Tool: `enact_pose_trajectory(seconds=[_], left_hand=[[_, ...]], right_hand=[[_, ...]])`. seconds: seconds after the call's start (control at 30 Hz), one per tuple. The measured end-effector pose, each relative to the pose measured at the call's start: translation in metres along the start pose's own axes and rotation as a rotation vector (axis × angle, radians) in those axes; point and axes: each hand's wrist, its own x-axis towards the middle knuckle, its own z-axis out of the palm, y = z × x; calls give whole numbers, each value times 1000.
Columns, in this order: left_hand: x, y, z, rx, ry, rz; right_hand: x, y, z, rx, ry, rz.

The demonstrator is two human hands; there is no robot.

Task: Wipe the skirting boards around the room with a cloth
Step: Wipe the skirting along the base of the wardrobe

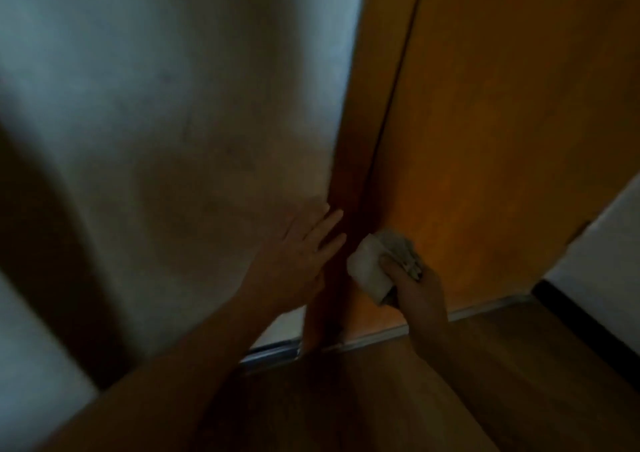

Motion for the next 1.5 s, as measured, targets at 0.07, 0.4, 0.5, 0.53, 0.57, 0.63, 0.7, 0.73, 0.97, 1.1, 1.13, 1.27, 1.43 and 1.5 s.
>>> enact_pose_trajectory(seconds=[0.07, 0.4, 0.5, 0.53, 0.57, 0.63, 0.7, 0.73, 0.97, 1.1, 1.13, 1.27, 1.43, 1.5], left_hand=[[43, -7, -16, 123, -53, 173], [93, 5, -6, 202, -118, 99], [92, 6, 1, 181, -32, 118], [92, 6, 5, 189, -13, 121], [93, 7, 9, 197, 3, 118], [94, 13, 15, 208, 39, 91], [96, 18, 19, 236, 58, 55], [97, 20, 20, 259, 52, 44], [99, 34, 9, 466, -129, -39], [105, 55, -2, 539, -286, -108], [107, 62, -6, 546, -324, -130], [123, 88, -21, 561, -436, -226], [172, 113, -31, 507, -473, -138], [201, 120, -24, 491, -460, -27]], right_hand=[[-10, -30, -23, -26, 3, 24], [-49, -65, -135, -245, 354, 30], [-51, -37, -157, -322, 349, 10], [-48, -30, -162, -344, 348, 14], [-43, -26, -165, -401, 337, 4], [-32, -26, -171, -590, 311, -70], [-22, -31, -170, -716, 283, -219], [-17, -32, -169, -745, 262, -283], [43, -22, -146, -552, 143, -358], [78, -4, -135, -54, 62, -191], [85, -1, -136, 94, 10, -118], [111, 19, -161, 485, -37, 109], [134, 38, -185, 704, 63, 317], [147, 41, -199, 812, 132, 423]])
